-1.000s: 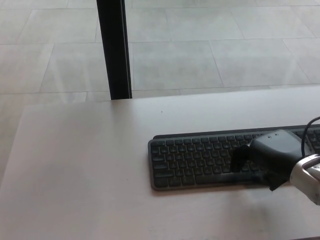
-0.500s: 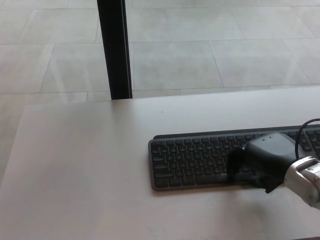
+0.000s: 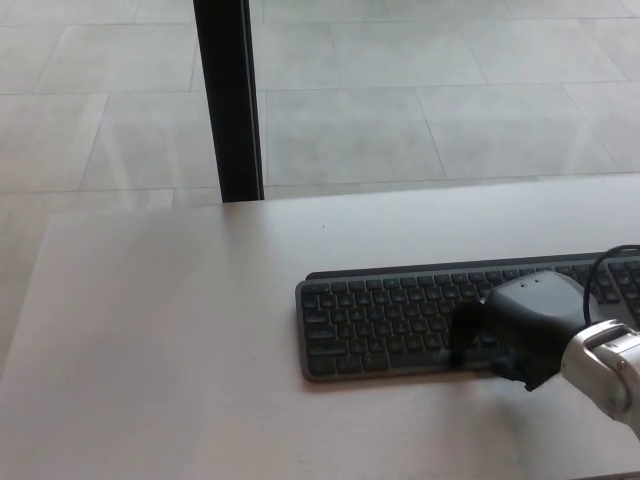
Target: The robot uses its right fingers to click on the space key of the black keyboard placed on the center of the white desk.
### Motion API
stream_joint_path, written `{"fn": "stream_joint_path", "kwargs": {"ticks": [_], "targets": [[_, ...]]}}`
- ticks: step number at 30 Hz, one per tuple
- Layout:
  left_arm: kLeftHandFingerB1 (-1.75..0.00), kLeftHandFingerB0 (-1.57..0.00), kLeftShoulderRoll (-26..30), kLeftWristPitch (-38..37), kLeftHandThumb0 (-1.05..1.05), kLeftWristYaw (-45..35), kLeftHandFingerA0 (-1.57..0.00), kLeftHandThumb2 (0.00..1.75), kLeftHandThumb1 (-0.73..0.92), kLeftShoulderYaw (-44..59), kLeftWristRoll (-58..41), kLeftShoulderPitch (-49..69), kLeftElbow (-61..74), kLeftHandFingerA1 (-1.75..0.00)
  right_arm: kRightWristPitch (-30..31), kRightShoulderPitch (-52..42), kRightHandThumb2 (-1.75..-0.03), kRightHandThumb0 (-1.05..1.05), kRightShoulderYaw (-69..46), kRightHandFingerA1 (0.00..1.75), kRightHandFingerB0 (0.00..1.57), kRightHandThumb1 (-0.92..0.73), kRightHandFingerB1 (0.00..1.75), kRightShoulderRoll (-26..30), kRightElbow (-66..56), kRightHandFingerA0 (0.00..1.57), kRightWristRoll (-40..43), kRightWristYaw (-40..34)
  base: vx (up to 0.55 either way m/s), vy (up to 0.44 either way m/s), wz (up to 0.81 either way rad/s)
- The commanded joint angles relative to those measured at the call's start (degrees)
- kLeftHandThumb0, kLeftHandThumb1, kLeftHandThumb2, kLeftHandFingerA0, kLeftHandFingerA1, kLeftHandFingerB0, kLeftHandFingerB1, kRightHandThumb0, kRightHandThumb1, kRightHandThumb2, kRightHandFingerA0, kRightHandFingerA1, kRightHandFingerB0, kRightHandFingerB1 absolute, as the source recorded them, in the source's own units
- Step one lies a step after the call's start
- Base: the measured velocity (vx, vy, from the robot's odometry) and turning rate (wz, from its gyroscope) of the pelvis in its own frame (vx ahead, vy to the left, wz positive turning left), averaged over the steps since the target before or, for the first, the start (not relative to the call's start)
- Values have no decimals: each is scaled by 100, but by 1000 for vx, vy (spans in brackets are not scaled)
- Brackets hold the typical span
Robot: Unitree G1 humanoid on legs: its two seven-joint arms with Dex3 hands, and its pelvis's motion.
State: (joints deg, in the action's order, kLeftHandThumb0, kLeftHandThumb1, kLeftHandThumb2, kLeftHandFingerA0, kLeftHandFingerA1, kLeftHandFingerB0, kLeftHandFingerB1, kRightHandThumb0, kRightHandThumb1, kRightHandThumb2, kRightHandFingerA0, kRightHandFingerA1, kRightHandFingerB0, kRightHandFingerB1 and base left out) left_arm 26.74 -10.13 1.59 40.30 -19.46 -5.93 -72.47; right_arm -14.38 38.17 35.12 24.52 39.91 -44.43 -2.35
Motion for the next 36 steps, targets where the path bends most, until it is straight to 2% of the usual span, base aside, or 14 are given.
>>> {"fn": "stream_joint_path", "kwargs": {"ticks": [1,5,6,7,12,15,18,23,25,26,28,31,34,36], "targets": [[-54,-75,122,-140,-48,7,-82,56,52,-71,-21,12,-44,-76,215,-342,-64,-22,153,137,72,-61,57,-50,222,81,-191,163,0,0,0],[-55,-74,114,-162,-48,-57,-79,56,51,-50,-83,-13,-6,-75,127,-412,-65,-24,205,115,71,-63,58,-57,418,81,-181,108,0,0,0],[-54,-74,117,-156,-49,-39,-78,56,51,-61,-71,-23,-8,-72,106,-430,-66,-24,201,133,71,-63,58,-56,424,80,-172,66,0,0,0],[-56,-75,112,-153,-46,-36,-79,55,51,-47,-87,-37,-4,-74,92,-453,-67,-23,190,137,70,-62,58,-52,417,81,-153,40,0,0,0],[-54,-73,114,-179,-49,-52,-75,56,52,-75,-48,-23,-50,-71,-6,-476,-66,-23,219,127,71,-62,59,-54,528,80,-167,-89,0,0,0],[-56,-73,96,-128,-47,-99,-77,55,51,57,-189,-45,-47,-75,-5,-484,-66,-22,212,134,71,-61,59,-79,565,80,-139,-87,0,0,0],[-56,-74,84,-164,-48,-13,-75,55,51,-5,-114,-47,-27,-72,56,-432,-65,-23,181,127,71,-63,57,-33,410,79,-104,116,0,0,0],[-55,-73,82,-179,-48,-10,-76,55,51,-30,-85,-3,-42,-71,222,-231,-62,-24,-212,152,72,-61,55,-6,125,76,262,479,0,0,0],[-56,-75,61,-176,-46,-43,-77,55,51,50,-185,-11,-21,-70,19,-72,-63,-20,-420,151,73,-59,57,51,70,75,451,502,0,0,0],[-55,-76,70,-161,-47,-24,-78,56,51,32,-160,5,-28,-70,-76,-34,-63,-14,-542,138,72,-58,57,54,57,81,572,500,0,0,0],[-55,-76,85,-138,-47,6,-78,56,51,1,-122,20,-36,-70,-229,19,-63,-14,-758,138,72,-58,57,55,31,81,743,513,0,0,0],[-55,-74,63,-134,-45,-19,-80,55,51,37,-166,87,-28,-70,86,379,-61,-16,-1392,166,73,-61,52,124,-473,83,1331,1160,0,0,0],[-55,-75,62,-132,-49,15,-81,56,51,17,-134,113,-56,-69,-3,643,-65,-6,-2052,166,75,-55,57,58,-506,81,2094,1461,0,0,0],[-54,-75,65,-156,-48,29,-81,56,52,-44,-70,135,-49,-71,68,797,-64,-11,-2343,170,77,-57,53,143,-591,79,2270,1519,0,0,0]]}}
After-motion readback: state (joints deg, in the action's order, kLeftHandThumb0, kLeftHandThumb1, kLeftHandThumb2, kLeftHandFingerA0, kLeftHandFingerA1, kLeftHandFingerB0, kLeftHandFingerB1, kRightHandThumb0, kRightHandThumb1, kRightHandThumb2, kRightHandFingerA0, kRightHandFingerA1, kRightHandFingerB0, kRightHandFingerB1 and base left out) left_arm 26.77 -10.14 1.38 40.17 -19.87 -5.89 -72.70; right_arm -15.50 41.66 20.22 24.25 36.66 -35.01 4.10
